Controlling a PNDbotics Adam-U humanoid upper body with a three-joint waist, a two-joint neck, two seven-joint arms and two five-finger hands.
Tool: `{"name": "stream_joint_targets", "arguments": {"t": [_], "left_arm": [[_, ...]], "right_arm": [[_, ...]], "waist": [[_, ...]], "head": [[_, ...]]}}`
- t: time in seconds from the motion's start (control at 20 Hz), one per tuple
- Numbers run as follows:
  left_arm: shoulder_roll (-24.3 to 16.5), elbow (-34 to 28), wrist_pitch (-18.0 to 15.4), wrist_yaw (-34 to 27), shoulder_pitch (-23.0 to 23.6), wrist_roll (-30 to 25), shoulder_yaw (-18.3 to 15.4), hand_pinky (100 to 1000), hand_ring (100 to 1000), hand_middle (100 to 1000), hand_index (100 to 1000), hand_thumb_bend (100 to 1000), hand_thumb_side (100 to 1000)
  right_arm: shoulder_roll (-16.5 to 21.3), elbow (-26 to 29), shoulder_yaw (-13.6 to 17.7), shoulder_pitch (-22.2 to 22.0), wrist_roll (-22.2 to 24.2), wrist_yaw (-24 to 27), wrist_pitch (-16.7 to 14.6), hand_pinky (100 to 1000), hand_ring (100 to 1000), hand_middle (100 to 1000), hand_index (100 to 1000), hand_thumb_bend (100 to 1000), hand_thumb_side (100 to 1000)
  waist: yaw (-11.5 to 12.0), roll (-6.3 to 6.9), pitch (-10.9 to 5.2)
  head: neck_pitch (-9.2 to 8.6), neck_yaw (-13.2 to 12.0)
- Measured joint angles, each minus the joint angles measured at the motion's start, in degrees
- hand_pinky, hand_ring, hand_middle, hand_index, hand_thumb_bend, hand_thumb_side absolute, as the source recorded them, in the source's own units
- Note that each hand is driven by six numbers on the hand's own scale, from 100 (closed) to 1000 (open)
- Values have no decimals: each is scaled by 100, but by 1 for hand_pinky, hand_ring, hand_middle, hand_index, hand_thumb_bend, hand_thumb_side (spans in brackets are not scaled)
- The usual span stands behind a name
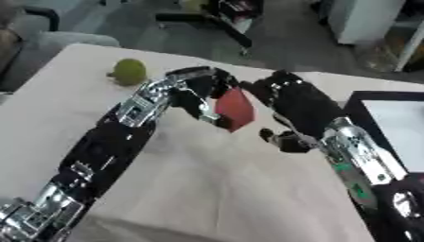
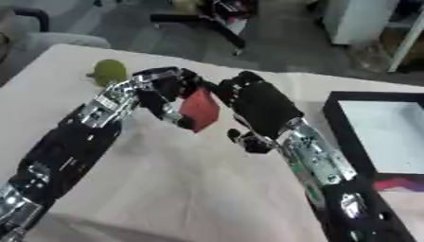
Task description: Pick up the objects with one hand, pass them to the other hand, and then place them into the box on the other side of the table.
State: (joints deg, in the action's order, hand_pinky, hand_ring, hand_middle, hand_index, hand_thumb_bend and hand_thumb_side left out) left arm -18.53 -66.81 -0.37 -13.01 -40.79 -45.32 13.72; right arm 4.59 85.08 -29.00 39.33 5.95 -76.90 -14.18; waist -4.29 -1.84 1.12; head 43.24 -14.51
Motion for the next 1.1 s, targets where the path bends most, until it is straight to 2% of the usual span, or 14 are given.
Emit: {"name": "stream_joint_targets", "arguments": {"t": [0.55,1.1], "left_arm": [[38,283,-45,156,-115,-60,0,727,577,571,592,679,100],[154,322,-76,174,-190,-86,12,727,576,570,590,678,100]], "right_arm": [[-71,0,-113,12,-371,4,-73,854,747,710,963,433,103],[-129,-83,-211,104,-401,125,-230,862,740,703,941,376,107]], "waist": [[-43,11,0],[-34,11,0]], "head": [[4,-2],[5,-1]]}}
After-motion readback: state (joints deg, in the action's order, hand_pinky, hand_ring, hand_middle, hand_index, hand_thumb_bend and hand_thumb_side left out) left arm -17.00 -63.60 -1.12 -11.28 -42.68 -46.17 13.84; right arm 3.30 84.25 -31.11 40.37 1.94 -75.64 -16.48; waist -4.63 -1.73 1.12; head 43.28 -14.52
